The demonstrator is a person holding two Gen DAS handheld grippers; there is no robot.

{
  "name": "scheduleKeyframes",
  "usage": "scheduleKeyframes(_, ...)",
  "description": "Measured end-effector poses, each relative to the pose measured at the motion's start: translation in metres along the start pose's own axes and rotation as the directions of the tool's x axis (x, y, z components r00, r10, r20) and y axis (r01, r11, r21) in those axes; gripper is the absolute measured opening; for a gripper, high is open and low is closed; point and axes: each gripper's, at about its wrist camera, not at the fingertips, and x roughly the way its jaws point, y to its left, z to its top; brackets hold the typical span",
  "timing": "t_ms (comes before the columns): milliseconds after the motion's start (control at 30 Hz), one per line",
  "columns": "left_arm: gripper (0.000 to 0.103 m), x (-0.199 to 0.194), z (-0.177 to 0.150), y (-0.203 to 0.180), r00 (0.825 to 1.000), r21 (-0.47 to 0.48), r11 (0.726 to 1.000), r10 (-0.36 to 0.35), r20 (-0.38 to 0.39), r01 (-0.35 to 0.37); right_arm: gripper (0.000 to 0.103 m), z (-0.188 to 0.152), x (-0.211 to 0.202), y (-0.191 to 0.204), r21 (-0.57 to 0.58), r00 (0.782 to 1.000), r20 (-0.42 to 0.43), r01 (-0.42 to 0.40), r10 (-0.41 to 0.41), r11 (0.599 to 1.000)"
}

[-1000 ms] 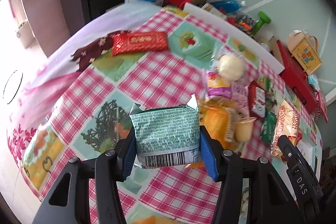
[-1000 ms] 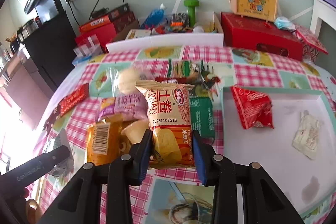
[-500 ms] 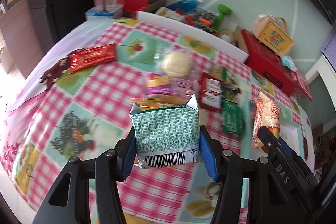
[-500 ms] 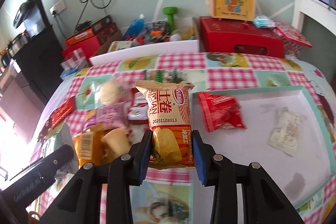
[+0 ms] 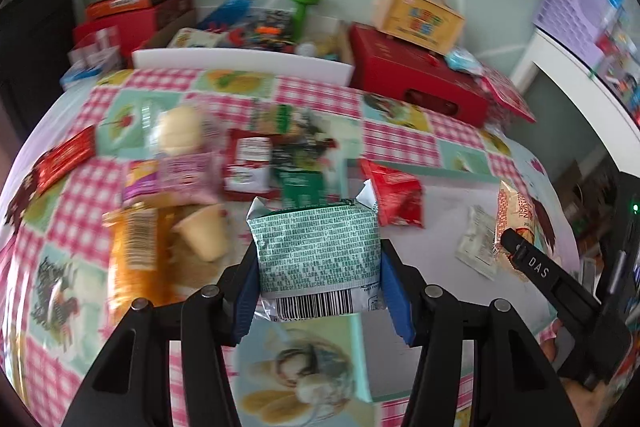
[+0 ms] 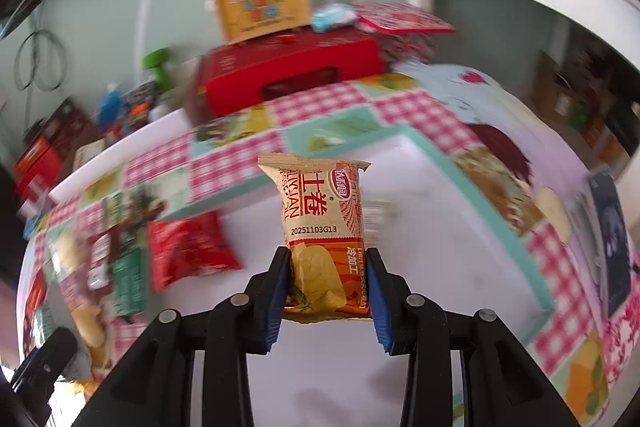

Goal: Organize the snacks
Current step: 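Carry the bread bag into the tray with the right tool while the left tool carries the green-white pack there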

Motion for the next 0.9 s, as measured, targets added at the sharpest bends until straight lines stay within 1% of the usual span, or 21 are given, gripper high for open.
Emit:
scheduleKeyframes(167, 0.057, 0.012, -0.002, -0.032, 1.000, 0.087, 0.996, -0.030, -0.001, 0.030, 0.039, 0.002, 0.009, -0.036, 0.072, 0.997, -0.020, 0.079, -0.077, 0.994)
scheduleKeyframes(333, 0.057, 0.028, -0.007, -0.057, 0.999, 0.154, 0.987, -0.046, -0.014, 0.047, 0.039, 0.001, 0.015, -0.055, 0.116, 0.993, -0.050, 0.109, -0.104, 0.987)
scheduleKeyframes(467, 0.057, 0.039, -0.010, -0.069, 0.999, 0.195, 0.980, -0.030, -0.020, 0.034, 0.039, -0.001, 0.021, -0.059, 0.128, 0.991, -0.075, 0.122, -0.113, 0.984)
scheduleKeyframes(900, 0.057, 0.061, -0.010, -0.077, 0.999, 0.216, 0.976, -0.018, -0.043, 0.027, 0.039, -0.005, 0.032, -0.065, 0.142, 0.987, -0.120, 0.127, -0.110, 0.982)
